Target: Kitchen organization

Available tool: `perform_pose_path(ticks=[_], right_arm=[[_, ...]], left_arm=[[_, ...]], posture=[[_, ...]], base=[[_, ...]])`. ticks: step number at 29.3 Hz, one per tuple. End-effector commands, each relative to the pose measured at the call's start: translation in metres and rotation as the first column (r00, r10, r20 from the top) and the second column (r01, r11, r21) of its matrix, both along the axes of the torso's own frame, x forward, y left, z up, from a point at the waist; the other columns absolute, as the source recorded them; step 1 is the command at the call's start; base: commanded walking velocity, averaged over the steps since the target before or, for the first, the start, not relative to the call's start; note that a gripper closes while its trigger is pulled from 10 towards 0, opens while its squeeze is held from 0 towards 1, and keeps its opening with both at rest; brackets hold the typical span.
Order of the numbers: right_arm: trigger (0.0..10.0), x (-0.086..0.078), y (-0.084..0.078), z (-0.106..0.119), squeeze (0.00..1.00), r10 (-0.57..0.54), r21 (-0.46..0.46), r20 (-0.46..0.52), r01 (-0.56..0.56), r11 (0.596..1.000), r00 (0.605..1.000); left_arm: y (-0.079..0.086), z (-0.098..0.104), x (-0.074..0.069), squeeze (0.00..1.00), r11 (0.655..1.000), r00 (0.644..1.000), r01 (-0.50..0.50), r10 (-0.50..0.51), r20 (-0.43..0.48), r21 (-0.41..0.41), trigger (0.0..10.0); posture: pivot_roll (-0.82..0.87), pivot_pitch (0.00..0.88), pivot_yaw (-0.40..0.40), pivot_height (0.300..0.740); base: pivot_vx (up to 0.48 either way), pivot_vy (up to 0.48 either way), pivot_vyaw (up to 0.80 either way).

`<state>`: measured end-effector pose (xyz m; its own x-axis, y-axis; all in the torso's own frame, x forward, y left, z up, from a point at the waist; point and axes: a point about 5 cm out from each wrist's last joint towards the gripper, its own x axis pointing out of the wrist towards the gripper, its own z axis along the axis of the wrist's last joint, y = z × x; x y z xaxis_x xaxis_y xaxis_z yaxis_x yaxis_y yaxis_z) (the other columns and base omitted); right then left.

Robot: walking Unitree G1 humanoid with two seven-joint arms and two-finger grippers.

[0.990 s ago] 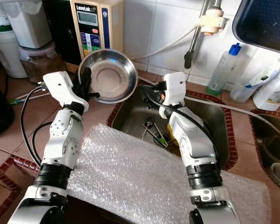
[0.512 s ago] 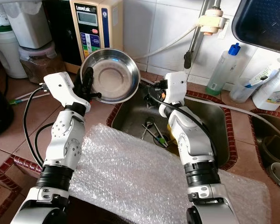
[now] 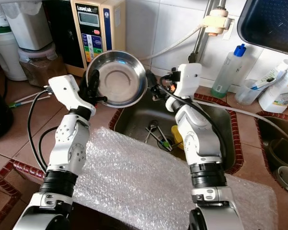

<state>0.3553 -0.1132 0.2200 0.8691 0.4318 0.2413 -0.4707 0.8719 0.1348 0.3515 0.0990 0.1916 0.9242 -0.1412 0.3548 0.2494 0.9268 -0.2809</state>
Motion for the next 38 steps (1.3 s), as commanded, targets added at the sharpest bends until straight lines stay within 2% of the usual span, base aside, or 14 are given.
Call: perform_pose_path(ticks=[1, 4, 5, 6, 9, 11, 16, 38], right_arm=[[10.0, -0.002, 0.0, 0.0, 0.0, 0.021, 0.009, -0.006, -0.021, 1.0, 1.0], [10.0, -0.003, 0.004, -0.007, 0.0, 0.044, 0.0, -0.042, -0.044, 0.999, 0.998], [9.8, -0.002, 0.003, -0.013, 0.0, 0.021, -0.026, -0.073, -0.023, 0.999, 0.997], [0.0, 0.0, 0.002, -0.015, 0.0, 0.006, -0.016, -0.092, -0.007, 1.0, 0.996], [0.0, 0.001, 0.001, -0.017, 0.0, 0.004, 0.024, -0.123, -0.002, 1.0, 0.992], [0.0, 0.003, -0.002, -0.017, 0.0, -0.02, 0.0, -0.122, 0.02, 1.0, 0.992], [0.0, 0.005, -0.007, -0.02, 0.0, -0.041, 0.018, -0.16, 0.045, 0.999, 0.986], [0.0, 0.008, -0.011, -0.021, 0.0, -0.084, 0.013, -0.171, 0.088, 0.996, 0.982]], left_arm=[[-0.006, 0.0, -0.001, 0.0, 0.999, 0.999, 0.033, -0.033, 0.002, 0.012, 0.0], [-0.008, 0.002, -0.003, 0.0, 0.998, 0.998, 0.057, -0.057, 0.015, 0.001, 0.0], [-0.012, 0.003, -0.005, 0.0, 0.996, 0.995, 0.091, -0.091, 0.028, -0.011, 0.0], [-0.014, 0.004, -0.006, 0.0, 0.994, 0.994, 0.107, -0.107, 0.034, -0.016, 0.0], [-0.017, 0.005, -0.008, 0.0, 0.992, 0.991, 0.128, -0.127, 0.044, -0.017, 0.0], [-0.017, 0.005, -0.008, 0.0, 0.992, 0.991, 0.126, -0.126, 0.045, -0.016, 0.0], [-0.02, 0.006, -0.009, 0.0, 0.988, 0.987, 0.153, -0.151, 0.057, -0.024, 0.0], [-0.017, 0.006, -0.009, 0.0, 0.99, 0.988, 0.143, -0.142, 0.064, -0.007, 0.0]], posture=[[0.04, 0.0, -0.042, 0.74], [0.04, 0.0, -0.044, 0.74], [0.04, 0.0, -0.044, 0.74], [0.04, 0.0, -0.044, 0.74], [0.05, 0.0, -0.045, 0.74], [0.05, 0.0, -0.043, 0.74], [0.05, 0.0, -0.042, 0.74], [0.05, 0.0, -0.043, 0.74]], base=[[0.0, 0.0, 0.0], [0.0, 0.0, 0.0], [0.0, 0.0, 0.0], [0.0, 0.0, 0.0], [0.0, 0.0, 0.0], [0.0, 0.0, 0.0], [0.0, 0.0, 0.0], [0.0, 0.0, 0.0]])
